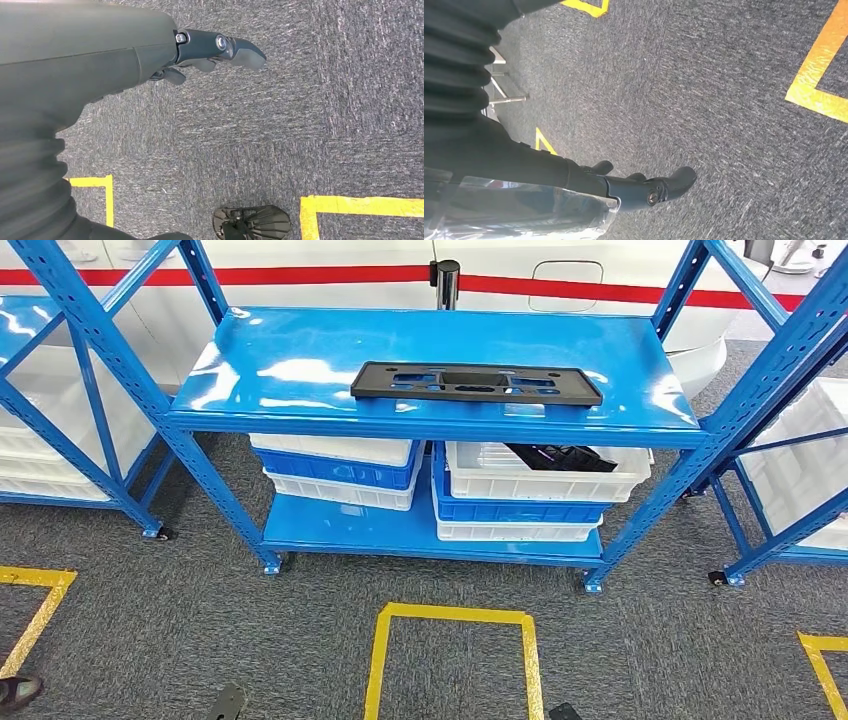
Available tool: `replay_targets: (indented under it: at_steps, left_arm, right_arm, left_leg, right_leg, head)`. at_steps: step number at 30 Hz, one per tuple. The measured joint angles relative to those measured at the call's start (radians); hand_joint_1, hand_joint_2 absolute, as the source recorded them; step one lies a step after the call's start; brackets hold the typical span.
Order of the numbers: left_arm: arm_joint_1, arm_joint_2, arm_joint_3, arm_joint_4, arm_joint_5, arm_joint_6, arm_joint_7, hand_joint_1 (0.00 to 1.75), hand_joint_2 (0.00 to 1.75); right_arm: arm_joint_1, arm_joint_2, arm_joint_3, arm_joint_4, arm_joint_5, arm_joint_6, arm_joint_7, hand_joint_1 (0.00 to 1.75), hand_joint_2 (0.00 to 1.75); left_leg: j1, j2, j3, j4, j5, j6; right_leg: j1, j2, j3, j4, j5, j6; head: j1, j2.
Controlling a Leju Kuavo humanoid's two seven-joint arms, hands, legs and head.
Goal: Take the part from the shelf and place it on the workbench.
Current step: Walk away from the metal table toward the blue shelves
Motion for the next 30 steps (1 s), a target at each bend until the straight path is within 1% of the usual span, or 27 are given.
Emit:
replay_targets:
  at_steps: [4, 5, 7, 8, 9, 10, 11, 12, 13, 14, 15, 16, 17, 18, 19, 20, 21, 22, 23, 24, 25, 26, 27, 28, 29, 30]
  left_arm:
    - [0.0, 0.0, 0.0, 0.0, -0.005, 0.0, 0.002, 0.0, 1.75]
    - [0.0, 0.0, 0.0, 0.0, -0.006, 0.0, 0.002, 0.0, 1.75]
    - [-0.001, 0.001, 0.0, 0.0, -0.008, 0.001, 0.004, 0.0, 1.75]
    - [-0.001, 0.0, 0.0, 0.0, -0.009, 0.001, 0.004, 0.0, 1.75]
    - [-0.002, -0.001, 0.0, 0.0, -0.01, 0.001, 0.004, 0.0, 1.75]
    - [-0.003, -0.003, 0.0, 0.0, -0.011, 0.001, 0.004, 0.0, 1.75]
    - [-0.003, -0.004, 0.0, 0.0, -0.013, 0.001, 0.004, 0.0, 1.75]
    - [-0.004, -0.006, 0.0, 0.0, -0.014, 0.001, 0.005, 0.0, 1.75]
    - [-0.004, -0.006, 0.001, 0.0, -0.015, 0.001, 0.005, 0.0, 1.75]
    - [-0.004, -0.007, 0.001, 0.0, -0.016, 0.001, 0.005, 0.0, 1.75]
    - [-0.004, -0.008, 0.001, 0.0, -0.016, 0.0, 0.006, 0.0, 1.75]
    - [-0.004, -0.008, 0.001, 0.0, -0.016, 0.0, 0.006, 0.0, 1.75]
    - [-0.004, -0.008, 0.001, 0.0, -0.016, -0.001, 0.006, 0.0, 1.75]
    - [-0.004, -0.008, 0.001, 0.0, -0.016, -0.002, 0.006, 0.0, 1.75]
    - [-0.004, -0.007, 0.001, 0.0, -0.016, -0.002, 0.006, 0.0, 1.75]
    - [-0.004, -0.007, 0.001, 0.0, -0.016, -0.002, 0.006, 0.0, 1.75]
    - [-0.004, -0.006, 0.001, 0.0, -0.016, -0.002, 0.006, 0.0, 1.75]
    - [-0.005, -0.006, 0.001, 0.0, -0.016, -0.002, 0.006, 0.0, 1.75]
    - [-0.005, -0.006, 0.001, 0.0, -0.016, -0.002, 0.006, 0.0, 1.75]
    - [-0.006, -0.006, 0.001, 0.0, -0.016, -0.002, 0.006, 0.0, 1.75]
    - [-0.006, -0.007, 0.001, 0.0, -0.016, -0.002, 0.006, 0.0, 1.75]
    - [-0.007, -0.007, 0.001, 0.0, -0.016, -0.002, 0.006, 0.0, 1.75]
    - [-0.007, -0.007, 0.001, 0.0, -0.016, -0.002, 0.006, 0.0, 1.75]
    - [-0.006, -0.007, 0.001, 0.0, -0.016, -0.002, 0.006, 0.0, 1.75]
    - [-0.006, -0.007, 0.001, 0.0, -0.016, -0.002, 0.006, 0.0, 1.75]
    - [-0.005, -0.007, 0.002, 0.0, -0.016, -0.002, 0.006, 0.0, 1.75]
  right_arm:
    - [0.0, 0.0, 0.0, 0.0, 0.004, 0.009, -0.007, 0.0, 1.75]
    - [0.0, 0.001, 0.0, 0.0, 0.003, 0.011, -0.007, 0.0, 1.75]
    - [0.0, 0.003, -0.003, 0.0, 0.0, 0.014, -0.009, 0.0, 1.75]
    - [0.0, 0.004, -0.004, 0.0, -0.001, 0.015, -0.011, 0.0, 1.75]
    - [0.001, 0.004, -0.006, 0.0, -0.002, 0.015, -0.013, 0.0, 1.75]
    - [0.0, 0.004, -0.007, 0.0, -0.003, 0.016, -0.014, 0.0, 1.75]
    - [0.0, 0.003, -0.008, 0.001, -0.003, 0.017, -0.014, 0.0, 1.75]
    - [-0.001, 0.003, -0.009, 0.001, -0.004, 0.018, -0.014, 0.0, 1.75]
    - [-0.001, 0.003, -0.01, 0.001, -0.005, 0.019, -0.014, 0.0, 1.75]
    - [0.0, 0.002, -0.011, 0.001, -0.005, 0.019, -0.014, 0.0, 1.75]
    - [0.001, 0.001, -0.013, 0.001, -0.006, 0.02, -0.014, 0.0, 1.75]
    - [0.003, 0.0, -0.015, 0.001, -0.006, 0.02, -0.014, 0.0, 1.75]
    - [0.004, -0.002, -0.016, 0.001, -0.006, 0.021, -0.014, 0.0, 1.75]
    - [0.004, -0.003, -0.017, 0.001, -0.006, 0.021, -0.014, 0.0, 1.75]
    - [0.002, -0.002, -0.017, 0.001, -0.006, 0.022, -0.014, 0.0, 1.75]
    - [0.0, -0.001, -0.017, 0.001, -0.006, 0.023, -0.014, 0.0, 1.75]
    - [-0.001, 0.0, -0.017, 0.001, -0.006, 0.023, -0.014, 0.0, 1.75]
    - [-0.002, 0.001, -0.017, 0.001, -0.006, 0.024, -0.014, 0.0, 1.75]
    - [-0.001, 0.0, -0.017, 0.001, -0.006, 0.025, -0.014, 0.0, 1.75]
    - [0.001, 0.0, -0.017, 0.001, -0.006, 0.025, -0.014, 0.0, 1.75]
    - [0.002, 0.0, -0.018, 0.001, -0.006, 0.025, -0.014, 0.0, 1.75]
    - [0.002, 0.0, -0.018, 0.001, -0.006, 0.025, -0.014, 0.0, 1.75]
    - [0.002, 0.001, -0.019, 0.001, -0.006, 0.025, -0.014, 0.0, 1.75]
    - [0.001, 0.001, -0.019, 0.001, -0.006, 0.026, -0.014, 0.0, 1.75]
    - [0.001, 0.001, -0.02, 0.001, -0.006, 0.026, -0.014, 0.0, 1.75]
    - [0.001, 0.001, -0.021, 0.001, -0.006, 0.028, -0.014, 0.0, 1.75]
  left_leg:
    - [0.001, 0.0, 0.0, 0.001, 0.0, 0.0]
    - [0.0, 0.0, -0.001, 0.003, -0.001, 0.003]
    - [-0.001, 0.0, -0.002, 0.004, 0.001, 0.013]
    - [0.001, 0.001, 0.002, -0.006, 0.007, 0.022]
    - [0.005, 0.005, 0.008, -0.022, 0.016, 0.027]
    - [0.009, 0.01, 0.015, -0.038, 0.026, 0.033]
    - [0.014, 0.017, 0.021, -0.053, 0.035, 0.037]
    - [0.016, 0.024, 0.023, -0.058, 0.038, 0.038]
    - [0.017, 0.031, 0.022, -0.06, 0.04, 0.039]
    - [0.018, 0.039, 0.021, -0.059, 0.039, 0.037]
    - [0.02, 0.049, 0.02, -0.059, 0.038, 0.034]
    - [0.023, 0.058, 0.021, -0.058, 0.037, 0.029]
    - [0.028, 0.068, 0.023, -0.056, 0.034, 0.021]
    - [0.031, 0.078, 0.025, -0.051, 0.029, 0.01]
    - [0.032, 0.088, 0.025, -0.044, 0.022, -0.001]
    - [0.032, 0.097, 0.025, -0.036, 0.015, -0.012]
    - [0.031, 0.104, 0.026, -0.031, 0.01, -0.02]
    - [0.03, 0.111, 0.027, -0.028, 0.008, -0.025]
    - [0.034, 0.119, 0.029, -0.027, 0.008, -0.028]
    - [0.038, 0.116, 0.03, -0.024, 0.003, -0.032]
    - [0.043, 0.1, 0.026, -0.009, -0.012, -0.035]
    - [0.047, 0.076, 0.012, 0.026, -0.039, -0.038]
    - [0.047, 0.047, -0.012, 0.083, -0.076, -0.04]
    - [0.046, 0.025, -0.046, 0.156, -0.113, -0.039]
    - [0.043, 0.015, -0.082, 0.227, -0.141, -0.036]
    - [0.038, 0.011, -0.108, 0.273, -0.15, -0.028]
  right_leg:
    - [0.0, 0.0, 0.0, -0.001, 0.001, 0.0]
    - [-0.002, 0.0, 0.0, -0.002, 0.002, 0.002]
    - [-0.007, 0.001, 0.001, -0.007, 0.006, 0.009]
    - [-0.004, 0.001, 0.002, -0.01, 0.008, 0.013]
    - [-0.001, -0.002, 0.0, -0.008, 0.007, 0.015]
    - [0.003, -0.006, -0.008, 0.006, -0.002, 0.015]
    - [0.005, -0.011, -0.026, 0.042, -0.021, 0.012]
    - [0.003, -0.017, -0.053, 0.099, -0.048, 0.009]
    - [0.0, -0.02, -0.085, 0.167, -0.077, 0.007]
    - [-0.005, -0.022, -0.114, 0.226, -0.098, 0.011]
    - [-0.011, -0.025, -0.128, 0.257, -0.106, 0.018]
    - [-0.016, -0.03, -0.121, 0.247, -0.098, 0.03]
    - [-0.023, -0.04, -0.093, 0.195, -0.074, 0.045]
    - [-0.03, -0.062, -0.053, 0.118, -0.048, 0.061]
    - [-0.033, -0.082, -0.016, 0.053, -0.027, 0.07]
    - [-0.034, -0.094, 0.008, 0.01, -0.014, 0.07]
    - [-0.033, -0.098, 0.016, -0.006, -0.011, 0.063]
    - [-0.03, -0.088, 0.013, -0.002, -0.012, 0.051]
    - [-0.03, -0.074, 0.01, 0.0, -0.012, 0.04]
    - [-0.029, -0.064, 0.009, 0.001, -0.012, 0.032]
    - [-0.028, -0.053, 0.008, 0.002, -0.011, 0.026]
    - [-0.027, -0.043, 0.008, 0.002, -0.009, 0.02]
    - [-0.025, -0.033, 0.007, 0.001, -0.008, 0.016]
    - [-0.021, -0.021, 0.005, 0.001, -0.007, 0.014]
    - [-0.016, -0.009, 0.004, 0.001, -0.005, 0.011]
    - [-0.009, 0.005, 0.002, 0.001, -0.003, 0.008]
  head:
    - [0.0, 0.0]
    - [0.0, 0.0]
    - [0.0, 0.0]
    - [-0.001, 0.0]
    - [0.0, 0.0]
    - [0.001, 0.0]
    - [0.003, 0.0]
    - [0.006, 0.0]
    - [0.008, 0.0]
    - [0.009, 0.0]
    - [0.01, 0.0]
    - [0.01, 0.0]
    - [0.01, 0.0]
    - [0.011, 0.0]
    - [0.013, 0.0]
    - [0.013, 0.0]
    - [0.012, 0.0]
    - [0.012, 0.0]
    - [0.009, 0.0]
    - [0.008, 0.0]
    - [0.008, 0.0]
    - [0.007, 0.0]
    - [0.005, 0.0]
    - [0.004, 0.0]
    - [0.002, 0.0]
    - [0.001, 0.0]
